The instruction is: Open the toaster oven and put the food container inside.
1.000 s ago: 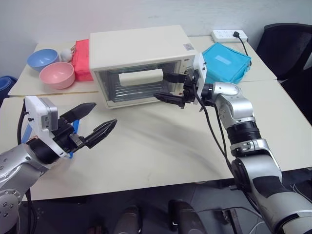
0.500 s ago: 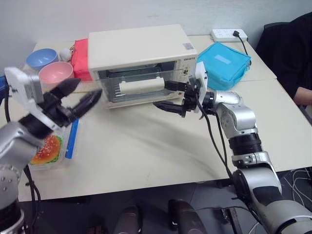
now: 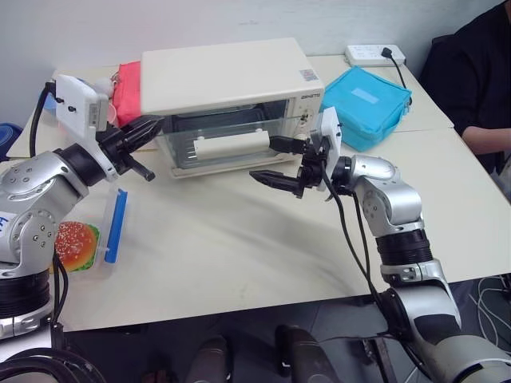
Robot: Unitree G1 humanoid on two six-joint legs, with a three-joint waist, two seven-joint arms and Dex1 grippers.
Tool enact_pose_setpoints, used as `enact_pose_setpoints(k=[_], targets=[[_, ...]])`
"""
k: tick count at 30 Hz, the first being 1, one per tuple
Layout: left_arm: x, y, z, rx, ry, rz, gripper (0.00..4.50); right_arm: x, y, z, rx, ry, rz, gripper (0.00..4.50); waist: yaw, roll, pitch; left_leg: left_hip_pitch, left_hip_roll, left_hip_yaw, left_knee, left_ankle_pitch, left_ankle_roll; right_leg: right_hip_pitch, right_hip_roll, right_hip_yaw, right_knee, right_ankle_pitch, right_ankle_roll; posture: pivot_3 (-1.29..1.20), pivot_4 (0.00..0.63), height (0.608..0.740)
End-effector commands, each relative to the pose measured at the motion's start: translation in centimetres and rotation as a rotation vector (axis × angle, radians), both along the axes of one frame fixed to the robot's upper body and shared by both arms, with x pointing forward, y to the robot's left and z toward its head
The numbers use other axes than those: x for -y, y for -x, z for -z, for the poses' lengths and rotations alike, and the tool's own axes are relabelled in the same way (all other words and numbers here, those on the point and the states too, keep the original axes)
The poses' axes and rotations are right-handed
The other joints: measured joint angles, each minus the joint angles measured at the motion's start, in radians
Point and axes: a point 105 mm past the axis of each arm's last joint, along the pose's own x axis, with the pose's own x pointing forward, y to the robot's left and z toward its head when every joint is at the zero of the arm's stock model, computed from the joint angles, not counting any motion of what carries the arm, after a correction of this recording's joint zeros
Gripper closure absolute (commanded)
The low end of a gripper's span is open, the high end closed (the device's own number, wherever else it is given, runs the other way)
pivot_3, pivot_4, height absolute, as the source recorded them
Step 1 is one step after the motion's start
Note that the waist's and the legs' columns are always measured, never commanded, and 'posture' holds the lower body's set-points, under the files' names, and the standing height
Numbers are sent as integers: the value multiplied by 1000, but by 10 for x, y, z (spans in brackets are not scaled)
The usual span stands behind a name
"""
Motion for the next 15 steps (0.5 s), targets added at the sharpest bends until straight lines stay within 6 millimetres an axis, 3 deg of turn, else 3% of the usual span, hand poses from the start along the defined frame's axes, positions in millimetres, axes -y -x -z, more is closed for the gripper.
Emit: enact_pose_setpoints(k=[1, 8, 15], targets=[[5, 1, -8, 39, -41, 25, 4466, -6, 14, -18, 69, -46, -53, 0, 0, 0, 0, 0, 0, 0, 0, 0, 0, 0, 0, 0, 0, 0, 0, 0, 150, 740], [14, 3, -32, 108, 51, 103, 4466, -5, 16, -18, 65, -55, -45, 0, 3, 0, 0, -1, 0, 0, 3, 0, 0, 0, 0, 0, 1, 0, 0, 0, 150, 740], [5, -11, -18, 72, -49, 26, 4466, -5, 20, -16, 57, -53, -49, 0, 3, 0, 0, -5, 0, 1, 5, 0, 0, -7, 0, 0, 7, 0, 0, 0, 150, 740]])
